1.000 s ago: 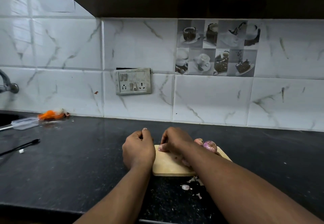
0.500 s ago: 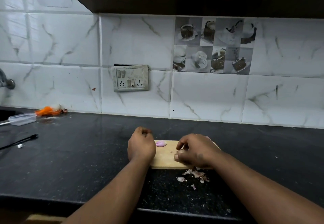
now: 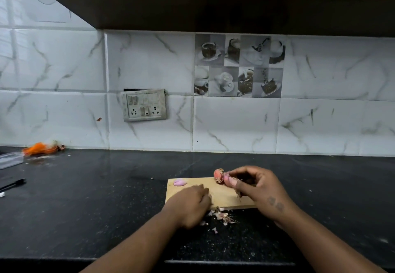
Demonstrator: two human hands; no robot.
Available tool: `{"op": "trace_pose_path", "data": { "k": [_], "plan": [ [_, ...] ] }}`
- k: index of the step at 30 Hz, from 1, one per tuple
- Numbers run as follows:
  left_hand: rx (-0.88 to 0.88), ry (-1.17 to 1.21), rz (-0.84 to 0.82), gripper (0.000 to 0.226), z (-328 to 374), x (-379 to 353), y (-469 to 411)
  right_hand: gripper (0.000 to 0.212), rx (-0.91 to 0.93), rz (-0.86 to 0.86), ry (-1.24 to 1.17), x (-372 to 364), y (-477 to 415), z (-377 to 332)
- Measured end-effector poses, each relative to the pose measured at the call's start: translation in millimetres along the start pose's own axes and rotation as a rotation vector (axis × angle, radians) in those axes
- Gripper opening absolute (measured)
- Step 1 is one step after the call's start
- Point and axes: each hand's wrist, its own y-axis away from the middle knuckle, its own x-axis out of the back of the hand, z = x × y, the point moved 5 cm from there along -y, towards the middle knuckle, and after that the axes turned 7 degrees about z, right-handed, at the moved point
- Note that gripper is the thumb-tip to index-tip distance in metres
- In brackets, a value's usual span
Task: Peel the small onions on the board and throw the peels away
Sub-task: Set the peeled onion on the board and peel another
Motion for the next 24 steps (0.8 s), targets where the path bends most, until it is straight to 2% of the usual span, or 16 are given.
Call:
{"op": "trace_pose_path", "data": {
  "k": [2,5,6,8,10,12,15,18,21,24],
  "plan": [
    [-0.051,0.157,-0.035,0.040,8,-2,8,0.014,-0.020,0.027,-0.093,11,11,-1],
    [0.050,0.782,0.010,0.036,11,8,17,0.015,-0.060,0.116,-0.203,23,21,3],
    [0.078,0.875,0.074,0.035,8,10,16,0.015,-0.087,0.141,-0.227,26,23,8],
    [0.043,0.822,0.158,0.034,5,16,12,0.017,-0.157,0.149,-0.262,27,25,18],
    [-0.010,0.584,0.119,0.034,6,10,12,0.019,-0.196,0.122,-0.259,24,27,22],
    [-0.024,0.510,0.087,0.031,6,5,12,0.020,-0.197,0.072,-0.255,20,27,23],
    [-0.049,0.611,0.151,0.025,10,7,15,0.024,-0.190,-0.001,-0.251,13,28,22],
    [-0.072,0.681,0.276,0.021,19,10,12,0.032,-0.218,-0.044,-0.385,5,31,20],
    [-0.100,0.783,0.270,0.028,34,4,9,0.038,-0.209,-0.072,-0.416,0,33,16],
    [-0.057,0.871,0.316,0.016,39,5,8,0.041,-0.200,-0.053,-0.400,1,32,20]
  ]
}}
